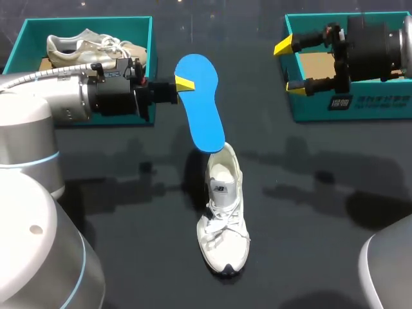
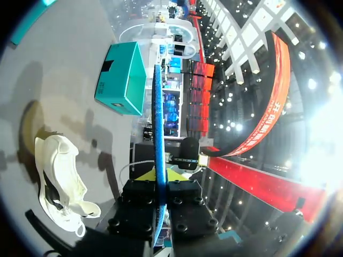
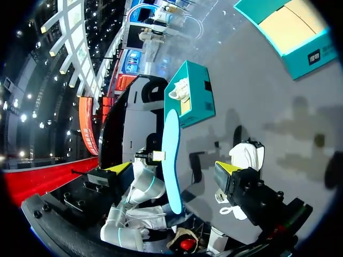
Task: Take the shoe out of the shoebox, open the shoe tongue, remove and reinsert the insole, then place the shoe into the shoebox
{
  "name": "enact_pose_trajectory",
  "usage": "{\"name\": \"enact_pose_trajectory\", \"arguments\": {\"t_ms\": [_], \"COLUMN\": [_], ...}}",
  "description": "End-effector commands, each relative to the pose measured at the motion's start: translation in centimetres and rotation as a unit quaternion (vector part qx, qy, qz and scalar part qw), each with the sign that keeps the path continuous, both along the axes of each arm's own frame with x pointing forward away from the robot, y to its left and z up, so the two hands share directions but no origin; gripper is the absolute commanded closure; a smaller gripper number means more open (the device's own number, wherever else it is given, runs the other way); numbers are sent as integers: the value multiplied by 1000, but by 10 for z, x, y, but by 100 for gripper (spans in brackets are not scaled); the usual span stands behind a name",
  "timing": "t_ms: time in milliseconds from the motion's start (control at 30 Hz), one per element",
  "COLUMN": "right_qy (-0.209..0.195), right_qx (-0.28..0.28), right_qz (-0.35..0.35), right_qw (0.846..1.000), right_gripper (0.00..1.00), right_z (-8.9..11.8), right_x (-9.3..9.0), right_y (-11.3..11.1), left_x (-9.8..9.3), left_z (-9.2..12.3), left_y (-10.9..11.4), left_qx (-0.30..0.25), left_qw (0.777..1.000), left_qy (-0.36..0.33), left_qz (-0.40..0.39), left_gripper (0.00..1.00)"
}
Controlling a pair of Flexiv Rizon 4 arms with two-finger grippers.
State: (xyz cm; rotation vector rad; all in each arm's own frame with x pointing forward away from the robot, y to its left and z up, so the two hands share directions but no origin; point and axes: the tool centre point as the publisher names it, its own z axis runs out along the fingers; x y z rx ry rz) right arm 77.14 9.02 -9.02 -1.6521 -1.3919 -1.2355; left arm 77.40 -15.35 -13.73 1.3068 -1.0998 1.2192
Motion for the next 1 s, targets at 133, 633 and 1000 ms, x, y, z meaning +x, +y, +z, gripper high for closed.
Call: {"name": "enact_pose_trajectory", "arguments": {"t_ms": [133,633,1000], "right_qy": [-15,-3,-3], "right_qx": [59,88,127], "right_qz": [10,9,16], "right_qw": [998,996,992], "right_gripper": [0,0,0], "right_z": [-10,-20,-36], "right_x": [0,0,-3], "right_y": [1,7,7], "left_x": [0,0,0], "left_z": [-1,-1,-1], "left_y": [0,0,0], "left_qx": [0,0,0], "left_qw": [1000,1000,1000], "left_qy": [0,0,0], "left_qz": [0,0,0], "left_gripper": [100,100,100]}}
